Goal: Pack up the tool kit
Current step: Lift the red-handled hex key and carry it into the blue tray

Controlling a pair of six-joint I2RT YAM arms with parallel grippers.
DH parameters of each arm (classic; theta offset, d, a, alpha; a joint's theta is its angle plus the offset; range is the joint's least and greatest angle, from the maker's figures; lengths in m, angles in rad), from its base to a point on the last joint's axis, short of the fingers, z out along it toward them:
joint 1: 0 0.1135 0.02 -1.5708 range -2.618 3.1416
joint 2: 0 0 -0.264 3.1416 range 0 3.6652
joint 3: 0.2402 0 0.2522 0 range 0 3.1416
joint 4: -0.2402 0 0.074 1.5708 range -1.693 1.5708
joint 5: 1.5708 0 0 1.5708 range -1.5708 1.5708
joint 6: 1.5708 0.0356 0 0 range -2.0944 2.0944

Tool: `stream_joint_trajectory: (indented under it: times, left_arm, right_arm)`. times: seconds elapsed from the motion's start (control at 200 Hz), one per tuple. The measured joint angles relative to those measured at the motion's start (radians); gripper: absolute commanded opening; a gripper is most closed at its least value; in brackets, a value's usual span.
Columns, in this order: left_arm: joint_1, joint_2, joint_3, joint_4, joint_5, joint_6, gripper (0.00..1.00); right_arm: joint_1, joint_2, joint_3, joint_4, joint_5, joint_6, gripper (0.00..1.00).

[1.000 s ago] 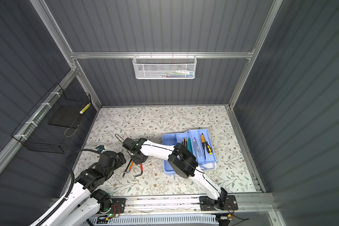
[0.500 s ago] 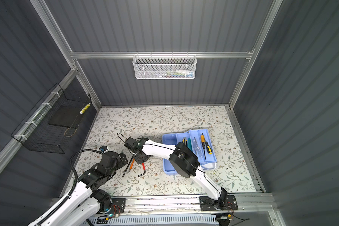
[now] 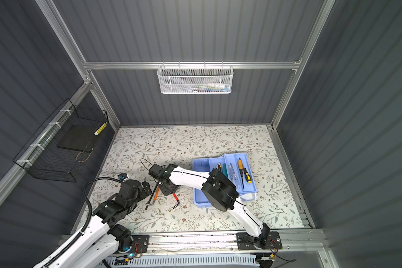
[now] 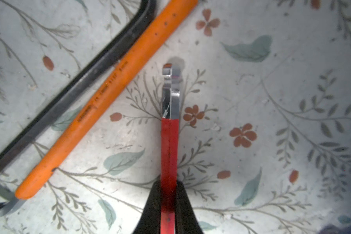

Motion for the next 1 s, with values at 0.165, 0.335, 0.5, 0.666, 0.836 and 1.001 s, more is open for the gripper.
stream_joint_trajectory:
  times: [0.165,0.335,0.5,0.666,0.836,1.001]
  left_arm:
    - [0.000,0.000,-0.002,0.003,0.005,0.006,0.99]
    - [0.000,0.000,-0.005,0.004,0.006,0.014,1.00]
    - [0.000,0.000,-0.005,0.003,0.006,0.024,1.00]
    - [0.000,0.000,-0.005,0.003,0.006,0.029,1.00]
    - [0.000,0.000,-0.005,0.007,0.006,0.031,0.99]
    - [0.000,0.010,-0.005,0.015,0.007,0.047,0.99]
  right_arm:
    - [-0.019,-0.061,-0.092,0.004,-0.013,0.012,0.00]
    - [-0.045,-0.088,-0.114,0.002,-0.024,0.021,0.00]
    - [-0.060,-0.214,-0.198,0.034,-0.034,0.038,0.00]
    - [-0.077,-0.342,-0.224,0.054,-0.040,0.054,0.00]
    - [-0.112,-0.418,-0.266,0.064,-0.023,0.064,0.00]
    - [-0.154,-0.492,-0.355,0.060,0.005,0.082,0.00]
